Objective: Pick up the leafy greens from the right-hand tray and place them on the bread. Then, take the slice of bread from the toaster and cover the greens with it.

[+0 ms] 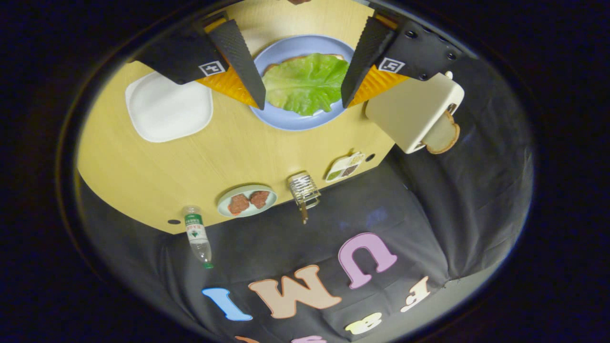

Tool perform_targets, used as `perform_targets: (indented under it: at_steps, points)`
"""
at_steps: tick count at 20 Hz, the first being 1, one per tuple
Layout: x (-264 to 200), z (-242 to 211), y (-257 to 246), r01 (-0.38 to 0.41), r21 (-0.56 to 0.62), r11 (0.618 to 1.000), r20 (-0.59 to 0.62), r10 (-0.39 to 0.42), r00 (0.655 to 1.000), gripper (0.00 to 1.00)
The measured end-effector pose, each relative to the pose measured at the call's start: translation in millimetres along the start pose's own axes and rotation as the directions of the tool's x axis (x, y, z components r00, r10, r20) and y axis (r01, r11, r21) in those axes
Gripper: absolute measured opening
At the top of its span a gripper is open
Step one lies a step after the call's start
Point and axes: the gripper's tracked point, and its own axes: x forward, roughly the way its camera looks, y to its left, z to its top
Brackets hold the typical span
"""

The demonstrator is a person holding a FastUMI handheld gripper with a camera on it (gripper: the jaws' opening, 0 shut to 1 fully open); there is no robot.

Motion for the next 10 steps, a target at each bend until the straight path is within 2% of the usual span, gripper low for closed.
perform_targets:
  at_steps: [4, 10]
  points:
    - [-9.4, 15.5, 52.7, -0.069, -0.049, 0.996, 0.014, 0.07, 0.997, 1.0]
    - [-11.9, 12.9, 130.9, -0.187, -0.105, 0.977, -0.031, 0.185, 0.982, 1.0]
